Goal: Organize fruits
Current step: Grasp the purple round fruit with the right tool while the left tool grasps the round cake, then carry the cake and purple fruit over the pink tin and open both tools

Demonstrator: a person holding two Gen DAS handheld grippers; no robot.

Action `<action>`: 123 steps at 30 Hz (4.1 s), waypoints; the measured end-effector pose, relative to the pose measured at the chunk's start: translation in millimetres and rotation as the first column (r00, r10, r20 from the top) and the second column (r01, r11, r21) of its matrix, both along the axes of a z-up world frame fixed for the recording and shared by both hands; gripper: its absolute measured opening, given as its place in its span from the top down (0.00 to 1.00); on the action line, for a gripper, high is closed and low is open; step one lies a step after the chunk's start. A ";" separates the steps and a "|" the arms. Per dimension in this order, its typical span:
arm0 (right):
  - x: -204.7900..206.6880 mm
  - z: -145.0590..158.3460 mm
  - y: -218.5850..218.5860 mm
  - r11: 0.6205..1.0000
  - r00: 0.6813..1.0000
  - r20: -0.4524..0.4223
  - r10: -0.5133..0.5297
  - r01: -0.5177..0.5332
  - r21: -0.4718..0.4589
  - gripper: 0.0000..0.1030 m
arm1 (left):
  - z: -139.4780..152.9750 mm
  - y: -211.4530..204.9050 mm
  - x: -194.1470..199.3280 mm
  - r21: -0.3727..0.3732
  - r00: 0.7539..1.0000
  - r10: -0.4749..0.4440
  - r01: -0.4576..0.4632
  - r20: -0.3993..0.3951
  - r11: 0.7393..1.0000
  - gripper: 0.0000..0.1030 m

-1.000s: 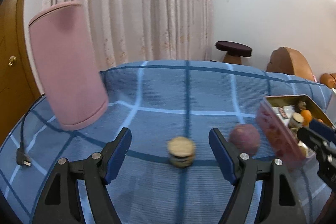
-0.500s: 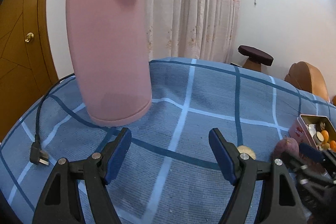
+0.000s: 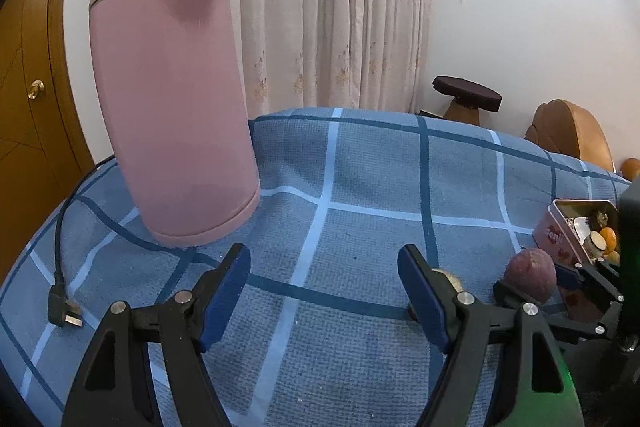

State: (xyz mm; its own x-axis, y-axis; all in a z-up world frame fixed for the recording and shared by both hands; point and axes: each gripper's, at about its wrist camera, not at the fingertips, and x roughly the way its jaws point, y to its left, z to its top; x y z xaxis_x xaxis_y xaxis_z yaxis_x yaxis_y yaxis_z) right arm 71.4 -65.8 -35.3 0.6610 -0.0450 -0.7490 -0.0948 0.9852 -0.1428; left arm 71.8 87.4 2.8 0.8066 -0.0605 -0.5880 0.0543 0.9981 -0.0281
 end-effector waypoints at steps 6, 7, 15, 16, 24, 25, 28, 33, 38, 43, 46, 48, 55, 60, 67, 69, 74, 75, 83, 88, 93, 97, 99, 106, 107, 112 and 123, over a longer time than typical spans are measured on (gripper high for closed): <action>-27.3 23.3 -11.7 0.992 0.992 0.121 0.039 -0.053 0.117 0.50 | 0.3 -4.0 -2.6 -0.017 0.999 -0.043 0.043 0.002 0.999 0.25; -33.6 29.5 -16.7 0.990 0.989 0.145 0.036 -0.055 0.133 0.50 | 0.5 -5.0 -3.6 -0.018 0.999 -0.054 0.054 0.004 0.998 0.25; -62.1 46.3 -54.2 0.970 0.981 0.193 -0.017 -0.030 0.240 0.50 | -8.5 -32.4 2.2 -0.055 0.983 -0.176 0.173 -0.048 0.983 0.25; -63.6 46.4 -55.7 0.969 0.981 0.193 -0.019 -0.029 0.245 0.50 | -10.7 -38.4 3.9 -0.053 0.980 -0.190 0.187 -0.062 0.981 0.25; -69.4 48.1 -58.3 0.968 0.980 0.199 -0.016 -0.034 0.247 0.50 | -37.9 -68.0 31.9 -0.037 0.947 -0.203 0.200 -0.248 0.979 0.61; -69.4 47.3 -57.8 0.969 0.980 0.197 -0.015 -0.034 0.243 0.50 | -36.5 -66.4 31.4 -0.048 0.950 -0.200 0.194 -0.239 0.980 0.65; -67.0 43.2 -54.7 0.971 0.983 0.181 -0.006 -0.038 0.236 0.50 | -32.8 -57.9 28.0 -0.073 0.962 -0.169 0.157 -0.213 0.985 0.65; -72.4 51.2 -52.7 0.971 0.976 0.217 0.010 -0.062 0.233 0.50 | -11.9 -56.3 4.4 -0.051 0.992 -0.113 0.110 -0.054 0.993 0.65; -75.4 62.1 -76.4 0.966 0.968 0.248 -0.043 -0.024 0.259 0.50 | 4.3 -73.9 -10.1 -0.071 0.990 -0.132 0.135 0.039 0.988 0.65; -77.2 73.0 -131.5 0.952 0.948 0.274 -0.162 0.077 0.296 0.50 | 26.8 -117.3 -23.2 -0.065 0.968 -0.222 0.231 0.119 0.971 0.65; -78.5 75.9 -167.8 0.945 0.926 0.288 -0.244 0.160 0.286 0.50 | 30.3 -149.4 -23.4 -0.042 0.955 -0.270 0.277 0.120 0.960 0.65; -78.5 76.0 -191.5 0.929 0.914 0.280 -0.293 0.204 0.308 0.50 | 29.3 -166.7 -22.4 -0.036 0.951 -0.290 0.295 0.108 0.955 0.65; -72.7 72.2 -233.1 0.905 0.894 0.251 -0.370 0.286 0.316 0.50 | 23.0 -227.4 -19.2 -0.018 0.936 -0.346 0.348 0.063 0.937 0.65; -72.6 71.7 -241.1 0.909 0.892 0.255 -0.373 0.296 0.293 0.50 | 18.4 -245.2 -16.7 -0.010 0.933 -0.357 0.357 0.045 0.934 0.65; -76.0 72.2 -248.2 0.913 0.888 0.266 -0.375 0.303 0.273 0.50 | 17.2 -247.9 -16.9 -0.011 0.935 -0.352 0.353 0.034 0.936 0.65; -76.4 72.5 -249.0 0.914 0.887 0.268 -0.375 0.305 0.269 0.50 | 16.5 -247.6 -16.9 -0.014 0.935 -0.353 0.354 0.032 0.935 0.65; -76.3 72.5 -248.4 0.915 0.889 0.269 -0.370 0.300 0.268 0.50 | 14.9 -254.2 -17.9 -0.005 0.936 -0.352 0.352 0.018 0.936 0.65; -76.5 72.8 -248.3 0.916 0.889 0.271 -0.369 0.299 0.268 0.50 | 14.7 -256.6 -17.4 -0.006 0.936 -0.351 0.351 0.015 0.936 0.65; -79.8 78.4 -251.3 0.917 0.880 0.295 -0.374 0.302 0.261 0.50 | 17.6 -267.2 -16.8 -0.019 0.932 -0.364 0.364 0.006 0.931 0.65; -80.2 79.8 -256.8 0.913 0.873 0.298 -0.385 0.315 0.258 0.50 | 20.2 -273.9 -16.3 -0.037 0.925 -0.379 0.379 0.003 0.925 0.65; -76.1 76.7 -259.8 0.910 0.873 0.287 -0.393 0.324 0.260 0.50 | 18.2 -273.5 -8.4 -0.011 0.939 -0.344 0.344 -0.013 0.939 0.65; -62.3 67.0 -254.6 0.915 0.892 0.255 -0.374 0.308 0.262 0.50 | 8.1 -270.2 3.7 0.008 0.952 -0.300 0.301 -0.057 0.954 0.65; -53.7 60.2 -250.2 0.918 0.903 0.234 -0.361 0.300 0.259 0.50 | 2.7 -269.5 7.8 0.016 0.955 -0.288 0.290 -0.076 0.957 0.65; -40.3 43.9 -235.4 0.939 0.939 0.189 -0.288 0.239 0.248 0.50 | -10.2 -269.6 12.3 0.049 0.959 -0.258 0.265 -0.115 0.963 0.65; -38.5 41.3 -234.8 0.938 0.943 0.175 -0.282 0.233 0.256 0.50 | -10.4 -270.6 11.6 0.058 0.960 -0.256 0.264 -0.115 0.963 0.65; -35.4 31.9 -239.6 0.917 0.962 0.136 -0.236 0.174 0.359 0.41 | -14.6 -274.5 7.3 0.104 0.962 -0.243 0.256 -0.127 0.961 0.65; -60.5 53.8 -254.8 0.860 0.924 0.238 -0.298 0.152 0.487 0.22 | -11.3 -280.4 -11.3 0.111 0.957 -0.277 0.286 -0.084 0.952 0.24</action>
